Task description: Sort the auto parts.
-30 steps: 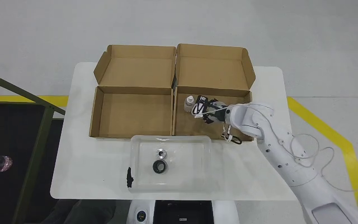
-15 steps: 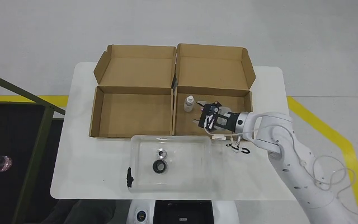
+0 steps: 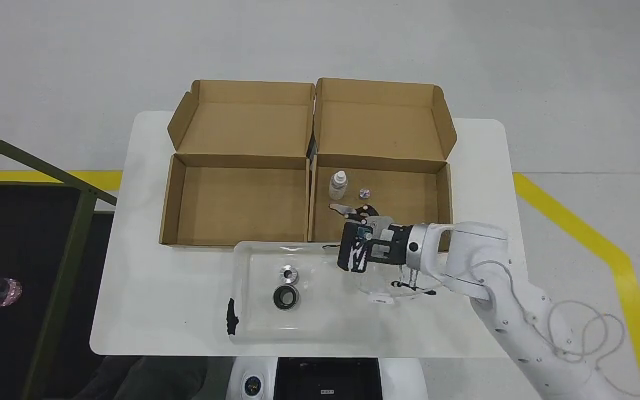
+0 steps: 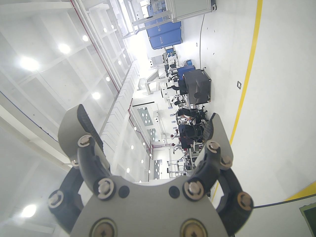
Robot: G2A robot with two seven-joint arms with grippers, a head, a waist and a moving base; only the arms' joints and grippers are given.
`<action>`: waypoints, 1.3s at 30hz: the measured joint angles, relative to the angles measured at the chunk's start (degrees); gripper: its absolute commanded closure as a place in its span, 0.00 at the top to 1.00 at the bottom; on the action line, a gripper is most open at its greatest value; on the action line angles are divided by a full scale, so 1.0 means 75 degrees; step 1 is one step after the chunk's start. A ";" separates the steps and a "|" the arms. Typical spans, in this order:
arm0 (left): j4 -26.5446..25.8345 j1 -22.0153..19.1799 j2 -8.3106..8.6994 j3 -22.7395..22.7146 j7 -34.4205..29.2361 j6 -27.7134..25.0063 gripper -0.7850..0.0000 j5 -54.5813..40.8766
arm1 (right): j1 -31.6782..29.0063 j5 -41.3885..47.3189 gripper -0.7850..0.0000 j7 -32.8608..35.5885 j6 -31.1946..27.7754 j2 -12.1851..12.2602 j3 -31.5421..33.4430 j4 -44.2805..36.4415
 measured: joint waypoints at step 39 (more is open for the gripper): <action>0.0000 0.0000 0.0000 0.0000 0.0000 0.0000 1.00 0.0000 | 0.0693 -0.1139 0.47 0.0435 0.0466 -0.0617 -0.2420 0.1016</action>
